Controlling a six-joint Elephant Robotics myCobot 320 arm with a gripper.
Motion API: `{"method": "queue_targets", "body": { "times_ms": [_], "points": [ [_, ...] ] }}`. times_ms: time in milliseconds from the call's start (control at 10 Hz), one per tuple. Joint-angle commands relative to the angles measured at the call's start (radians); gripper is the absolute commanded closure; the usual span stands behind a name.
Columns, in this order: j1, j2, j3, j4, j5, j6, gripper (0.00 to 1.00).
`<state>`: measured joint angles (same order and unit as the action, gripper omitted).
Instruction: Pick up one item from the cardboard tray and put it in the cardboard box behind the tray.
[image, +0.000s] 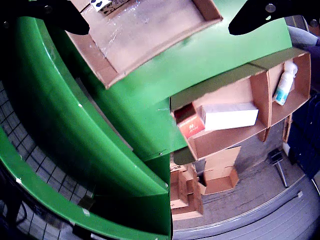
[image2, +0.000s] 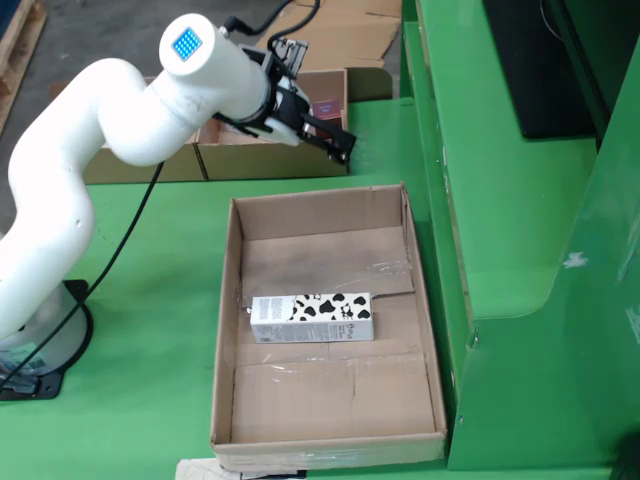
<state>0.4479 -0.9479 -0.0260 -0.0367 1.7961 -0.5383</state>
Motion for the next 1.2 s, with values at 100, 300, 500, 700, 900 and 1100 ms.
{"method": "queue_targets", "body": {
  "times_ms": [100,300,500,700,900,1100],
  "points": [
    [-1.234,0.05,0.026,-0.635,0.218,-0.334,0.0],
    [-1.234,0.05,0.026,-0.635,0.218,-0.334,0.0],
    [-1.234,0.05,0.026,-0.635,0.218,-0.334,0.0],
    [-1.234,0.05,0.026,-0.635,0.218,-0.334,0.0],
    [-1.234,0.05,0.026,-0.635,0.218,-0.334,0.0],
    [-1.234,0.05,0.026,-0.635,0.218,-0.334,0.0]
  ]
}}
